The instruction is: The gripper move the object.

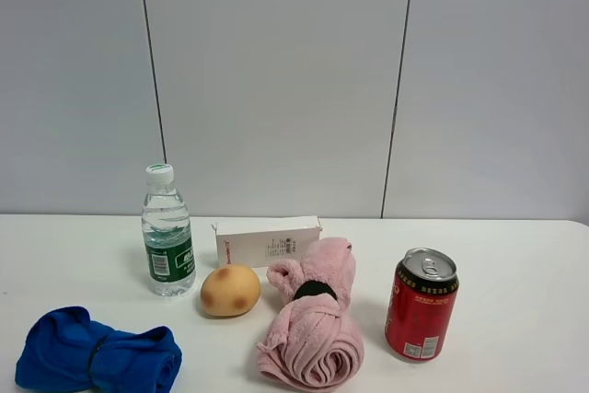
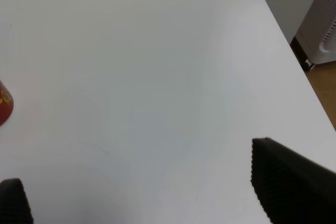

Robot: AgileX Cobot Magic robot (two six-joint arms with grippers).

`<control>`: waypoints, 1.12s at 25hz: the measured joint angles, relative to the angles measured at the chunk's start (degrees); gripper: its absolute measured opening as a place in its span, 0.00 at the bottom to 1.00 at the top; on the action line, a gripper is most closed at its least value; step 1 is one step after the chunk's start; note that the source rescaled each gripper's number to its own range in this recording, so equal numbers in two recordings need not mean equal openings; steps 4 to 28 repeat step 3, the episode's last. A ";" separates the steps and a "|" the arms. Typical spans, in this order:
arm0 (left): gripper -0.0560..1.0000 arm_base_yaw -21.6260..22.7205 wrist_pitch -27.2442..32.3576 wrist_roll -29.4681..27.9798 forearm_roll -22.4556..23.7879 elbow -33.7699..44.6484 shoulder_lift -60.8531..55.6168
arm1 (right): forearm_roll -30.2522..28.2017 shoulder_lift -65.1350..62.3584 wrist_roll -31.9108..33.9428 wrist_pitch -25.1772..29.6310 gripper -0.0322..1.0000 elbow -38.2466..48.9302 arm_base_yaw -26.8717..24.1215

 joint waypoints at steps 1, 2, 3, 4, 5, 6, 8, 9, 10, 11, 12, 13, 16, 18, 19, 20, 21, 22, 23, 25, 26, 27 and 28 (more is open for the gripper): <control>1.00 0.00 0.00 0.00 -0.31 0.00 0.00 | 0.00 0.00 0.00 0.00 0.86 0.00 0.00; 1.00 0.00 0.00 0.00 0.00 0.00 0.00 | 0.00 0.00 0.00 0.00 0.86 0.00 0.00; 1.00 0.00 0.00 0.00 0.00 0.00 0.00 | 0.00 0.00 0.00 0.00 0.86 0.00 0.00; 1.00 0.00 0.00 0.00 0.00 0.00 0.00 | 0.00 0.00 0.00 0.00 0.86 0.00 0.00; 1.00 0.00 0.00 0.00 0.00 0.00 0.00 | 0.00 0.00 0.00 0.00 0.86 0.00 0.00; 1.00 0.00 0.00 0.00 0.00 0.00 0.00 | 0.00 0.00 0.00 0.00 0.86 0.00 0.00; 1.00 0.00 0.00 0.00 0.00 0.00 0.00 | 0.00 0.00 0.00 0.00 0.86 0.00 0.00; 1.00 0.00 0.00 0.00 0.00 0.00 0.00 | 0.00 0.00 0.00 0.00 0.86 0.00 0.00; 1.00 0.00 0.00 0.00 0.00 0.00 0.00 | 0.00 0.00 0.00 0.00 0.86 0.00 0.00; 1.00 0.00 0.00 0.00 0.00 0.00 0.00 | 0.00 0.00 0.00 0.00 0.86 0.00 0.00; 1.00 0.00 0.00 0.00 0.00 0.00 0.00 | 0.00 0.00 0.00 0.00 0.86 0.00 0.00; 1.00 0.00 0.00 0.00 0.00 0.00 0.00 | 0.00 0.00 0.00 0.00 0.86 0.00 0.00; 1.00 0.00 0.00 0.00 0.00 0.00 0.00 | 0.00 0.00 0.00 0.00 0.86 0.00 0.00; 1.00 0.00 0.00 0.00 0.00 0.00 0.00 | 0.00 0.00 0.00 0.00 0.86 0.00 0.00; 1.00 0.00 0.00 0.00 0.00 0.00 0.00 | 0.00 0.00 0.00 0.00 0.86 0.00 0.00; 1.00 0.00 0.00 0.00 0.00 0.00 0.00 | 0.00 0.00 0.00 0.00 0.86 0.00 0.00; 1.00 0.00 0.00 0.00 0.00 0.00 0.00 | 0.00 0.00 0.00 0.00 0.86 0.00 0.00; 1.00 0.00 0.00 0.00 0.00 0.00 0.00 | 0.00 0.00 0.00 0.00 0.86 0.00 0.00; 1.00 0.00 0.00 0.00 0.00 0.00 0.00 | 0.00 0.00 0.00 0.00 0.86 0.00 0.00; 1.00 0.00 0.00 0.00 0.00 0.00 0.00 | 0.00 0.00 0.00 0.00 0.86 0.00 0.00; 1.00 0.00 0.00 0.00 0.00 0.00 0.00 | 0.00 0.00 0.00 0.00 0.86 0.00 0.00; 1.00 0.00 0.00 0.00 0.00 0.00 0.00 | 0.00 0.00 0.00 0.00 0.86 0.00 0.00; 1.00 0.00 0.00 0.00 0.00 0.00 0.00 | 0.00 0.00 0.00 0.00 0.86 0.00 0.00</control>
